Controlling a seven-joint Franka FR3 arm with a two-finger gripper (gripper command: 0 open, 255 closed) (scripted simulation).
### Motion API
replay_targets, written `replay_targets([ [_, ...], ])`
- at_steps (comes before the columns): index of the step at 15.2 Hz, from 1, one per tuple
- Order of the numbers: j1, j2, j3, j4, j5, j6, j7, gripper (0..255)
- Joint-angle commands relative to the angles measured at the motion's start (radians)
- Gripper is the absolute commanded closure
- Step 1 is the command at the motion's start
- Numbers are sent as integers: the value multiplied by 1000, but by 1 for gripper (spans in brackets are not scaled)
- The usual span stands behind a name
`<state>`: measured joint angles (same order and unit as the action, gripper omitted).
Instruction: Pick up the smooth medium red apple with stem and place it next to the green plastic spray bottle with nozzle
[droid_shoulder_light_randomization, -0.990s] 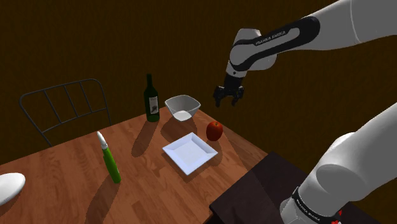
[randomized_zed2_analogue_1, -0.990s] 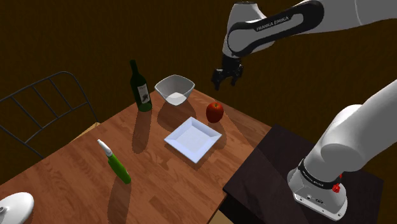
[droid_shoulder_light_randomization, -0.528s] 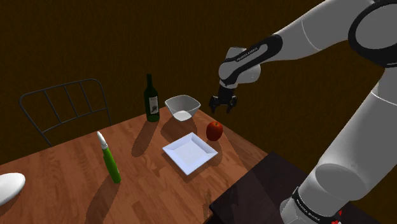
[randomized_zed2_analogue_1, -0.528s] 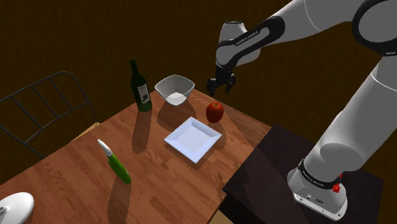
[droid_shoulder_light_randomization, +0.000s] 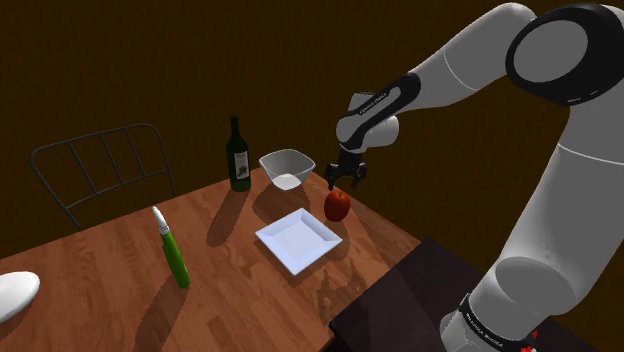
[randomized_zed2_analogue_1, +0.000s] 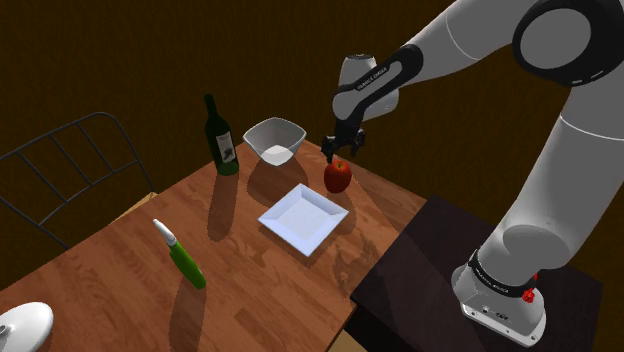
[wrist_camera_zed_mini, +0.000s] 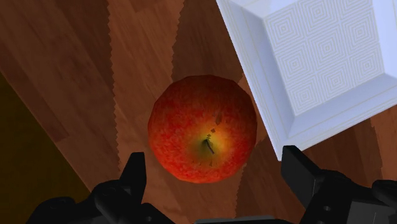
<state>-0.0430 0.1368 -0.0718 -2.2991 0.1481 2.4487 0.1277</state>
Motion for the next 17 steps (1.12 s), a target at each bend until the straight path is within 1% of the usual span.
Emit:
replay_targets([
  [1,1,17,2,-3,5,20,-3,0],
  [8,1,17,2,-3,5,20,-3,0],
  [9,1,17,2,-3,5,20,-3,255],
  [17,1,17,2,-2,5,20,-3,255],
])
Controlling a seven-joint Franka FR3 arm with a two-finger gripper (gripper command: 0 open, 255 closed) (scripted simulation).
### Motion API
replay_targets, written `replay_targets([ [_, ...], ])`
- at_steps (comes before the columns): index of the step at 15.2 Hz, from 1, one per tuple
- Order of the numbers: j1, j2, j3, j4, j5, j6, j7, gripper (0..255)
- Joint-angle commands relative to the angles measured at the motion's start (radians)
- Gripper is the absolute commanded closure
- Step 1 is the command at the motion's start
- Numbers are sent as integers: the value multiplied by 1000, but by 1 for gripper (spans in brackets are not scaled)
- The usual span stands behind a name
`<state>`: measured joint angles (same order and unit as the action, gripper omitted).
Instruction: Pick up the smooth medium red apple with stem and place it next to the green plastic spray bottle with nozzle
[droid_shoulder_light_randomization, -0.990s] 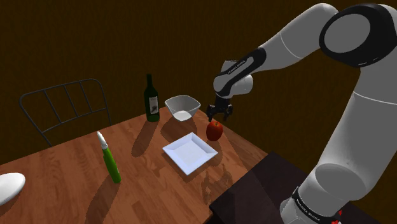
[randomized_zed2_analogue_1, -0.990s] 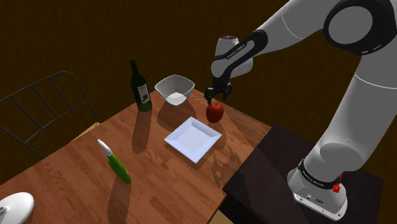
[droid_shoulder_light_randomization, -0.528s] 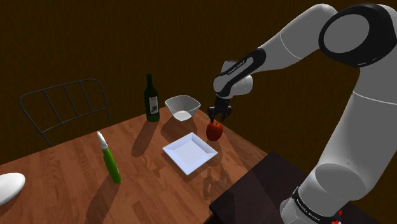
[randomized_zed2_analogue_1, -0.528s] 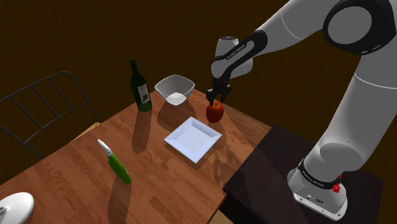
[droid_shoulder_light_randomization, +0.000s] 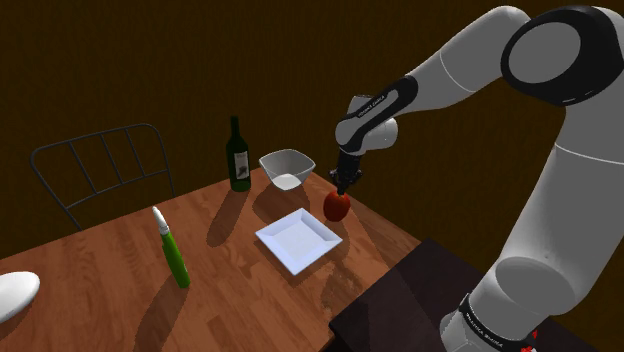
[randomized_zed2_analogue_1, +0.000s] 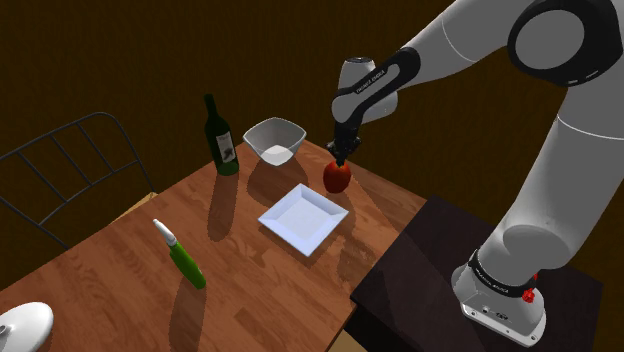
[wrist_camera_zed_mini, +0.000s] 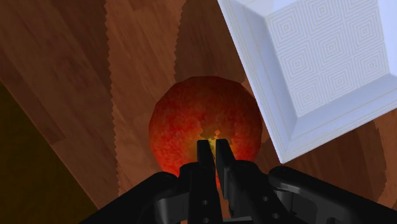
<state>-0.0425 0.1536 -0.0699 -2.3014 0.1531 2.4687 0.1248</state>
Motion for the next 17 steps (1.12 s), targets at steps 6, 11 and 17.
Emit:
replay_targets([
  [6,1,-50,-4,14,-15,-63,15,255],
  [11,1,-95,-6,33,-29,-127,28,255],
  [17,1,-144,-7,64,-42,-206,42,255],
])
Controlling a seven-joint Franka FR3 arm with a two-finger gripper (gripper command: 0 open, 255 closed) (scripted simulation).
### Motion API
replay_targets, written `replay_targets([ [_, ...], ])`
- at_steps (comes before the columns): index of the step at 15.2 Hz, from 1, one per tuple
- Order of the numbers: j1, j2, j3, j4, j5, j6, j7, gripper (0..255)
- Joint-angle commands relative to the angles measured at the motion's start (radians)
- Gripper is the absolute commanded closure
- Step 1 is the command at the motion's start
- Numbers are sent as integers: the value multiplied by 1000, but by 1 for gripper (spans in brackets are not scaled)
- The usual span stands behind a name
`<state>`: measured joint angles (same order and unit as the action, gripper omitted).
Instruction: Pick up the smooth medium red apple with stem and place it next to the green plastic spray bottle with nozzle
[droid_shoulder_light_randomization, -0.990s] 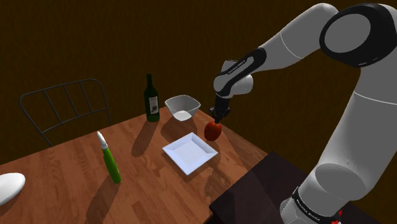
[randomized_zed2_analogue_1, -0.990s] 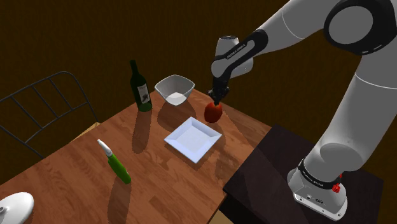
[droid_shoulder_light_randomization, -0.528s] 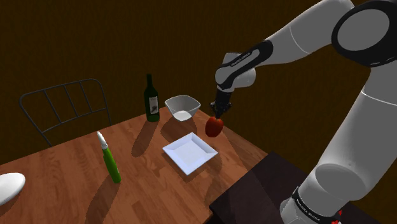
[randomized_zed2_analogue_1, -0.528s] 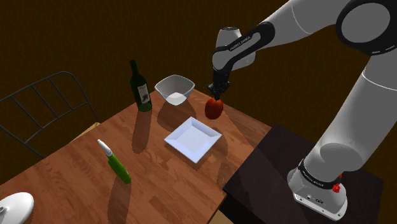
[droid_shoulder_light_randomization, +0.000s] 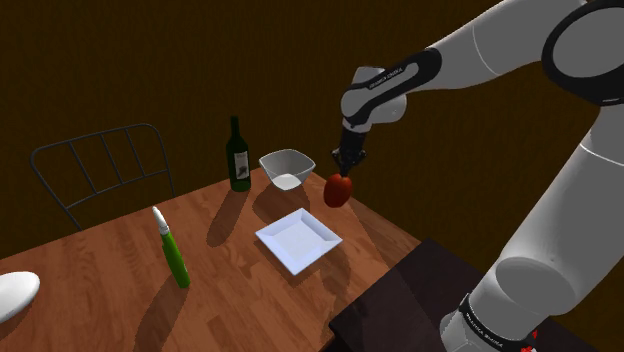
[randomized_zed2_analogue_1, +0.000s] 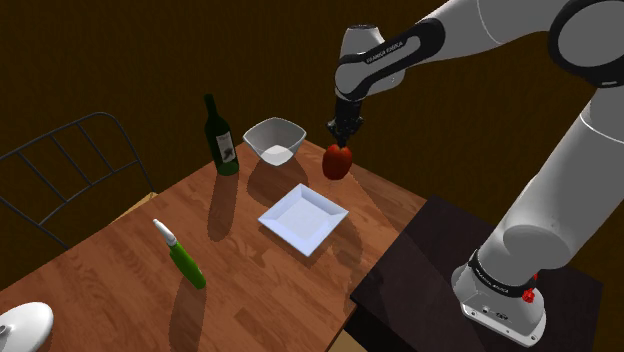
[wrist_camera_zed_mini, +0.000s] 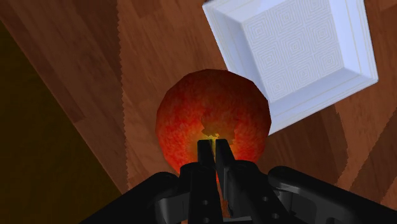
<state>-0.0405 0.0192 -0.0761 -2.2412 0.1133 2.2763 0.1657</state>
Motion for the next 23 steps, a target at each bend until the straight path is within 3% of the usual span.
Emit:
replay_targets([
  [1,-1,-17,-1,10,-4,-26,3,255],
  [23,-3,-125,-2,193,-31,-316,38,255],
])
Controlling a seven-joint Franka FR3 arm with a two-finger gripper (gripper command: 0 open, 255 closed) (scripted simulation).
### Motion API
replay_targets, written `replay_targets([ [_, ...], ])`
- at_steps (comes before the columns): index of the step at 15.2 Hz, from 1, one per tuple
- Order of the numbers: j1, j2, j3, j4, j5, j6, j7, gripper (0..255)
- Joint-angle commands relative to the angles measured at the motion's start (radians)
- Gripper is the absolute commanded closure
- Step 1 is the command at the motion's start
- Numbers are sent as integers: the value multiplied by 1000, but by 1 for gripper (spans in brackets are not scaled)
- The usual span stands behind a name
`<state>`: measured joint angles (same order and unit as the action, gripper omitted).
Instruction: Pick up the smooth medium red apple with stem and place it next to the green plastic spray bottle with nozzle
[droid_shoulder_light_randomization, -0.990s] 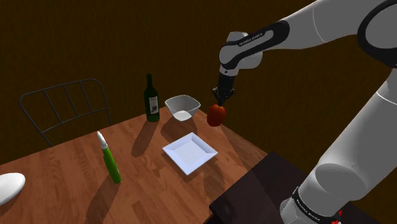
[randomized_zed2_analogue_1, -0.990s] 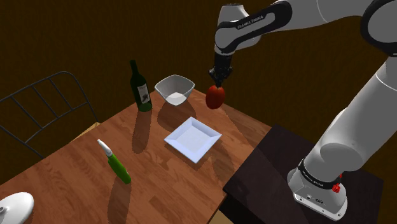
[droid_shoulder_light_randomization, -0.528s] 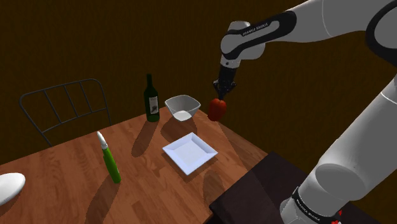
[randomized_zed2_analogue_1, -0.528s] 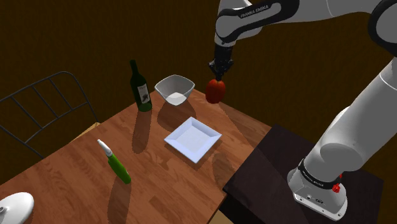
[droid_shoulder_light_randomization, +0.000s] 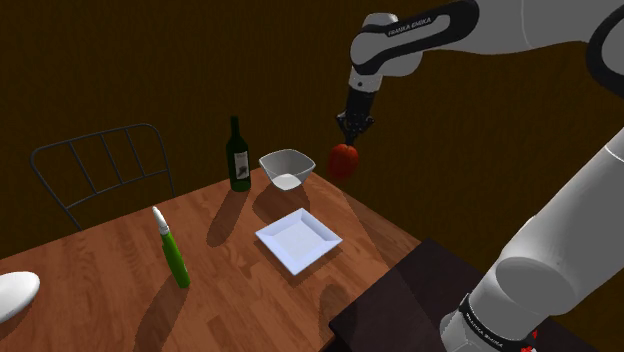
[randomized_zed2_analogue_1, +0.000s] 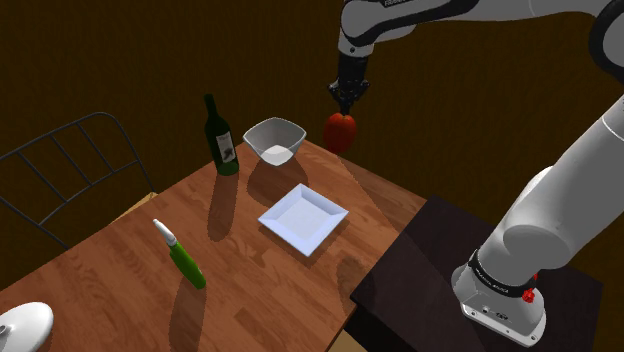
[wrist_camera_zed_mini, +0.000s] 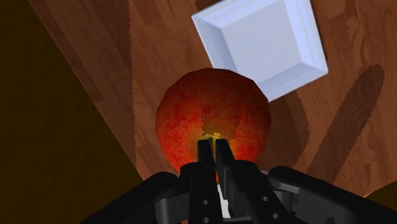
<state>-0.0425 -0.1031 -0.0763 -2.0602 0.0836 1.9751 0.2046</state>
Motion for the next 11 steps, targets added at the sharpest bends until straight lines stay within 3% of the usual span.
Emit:
replay_targets([
  [1,-1,-5,-1,23,-1,-28,0,255],
  [11,-2,-18,-2,143,-6,-161,11,255],
])
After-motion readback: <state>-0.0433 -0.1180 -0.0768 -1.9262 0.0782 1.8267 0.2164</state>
